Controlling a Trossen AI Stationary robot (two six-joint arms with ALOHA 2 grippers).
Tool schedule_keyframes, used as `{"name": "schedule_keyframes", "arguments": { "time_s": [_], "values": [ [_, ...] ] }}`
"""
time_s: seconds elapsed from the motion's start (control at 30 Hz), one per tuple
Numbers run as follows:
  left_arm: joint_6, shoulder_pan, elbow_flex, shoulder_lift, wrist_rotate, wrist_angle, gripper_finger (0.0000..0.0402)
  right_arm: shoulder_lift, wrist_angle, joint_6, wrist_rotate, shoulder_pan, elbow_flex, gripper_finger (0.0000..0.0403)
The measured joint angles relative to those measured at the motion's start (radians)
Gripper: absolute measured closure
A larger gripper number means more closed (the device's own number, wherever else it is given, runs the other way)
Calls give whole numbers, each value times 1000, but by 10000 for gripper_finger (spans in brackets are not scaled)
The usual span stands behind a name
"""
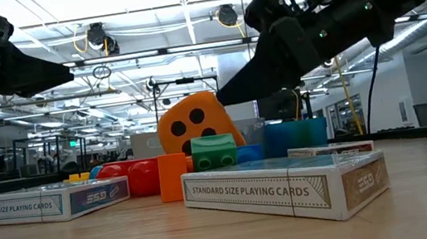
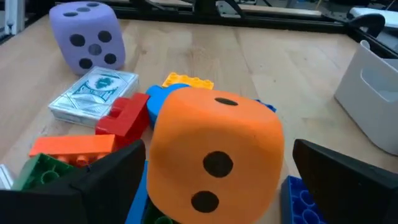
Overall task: Pick & Place Toys
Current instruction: Put the orange die into the white bin
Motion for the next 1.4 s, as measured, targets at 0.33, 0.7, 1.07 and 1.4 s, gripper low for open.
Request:
{"name": "schedule_keyframes", "arguments": {
  "time_s": [0.33, 0.7, 1.07, 1.4],
  "values": [
    [0, 0, 0, 0, 0, 0, 160, 18, 173, 106, 283, 19, 0, 9],
    [0, 0, 0, 0, 0, 5, 160, 41, 194, 0, 150, 28, 42, 132],
    [0, 0, 0, 0, 0, 4, 160, 39, 107, 54, 45, 8, 51, 392],
    [0, 0, 0, 0, 0, 2, 160, -16, -190, 159, -126, -53, 93, 400]
  ]
}}
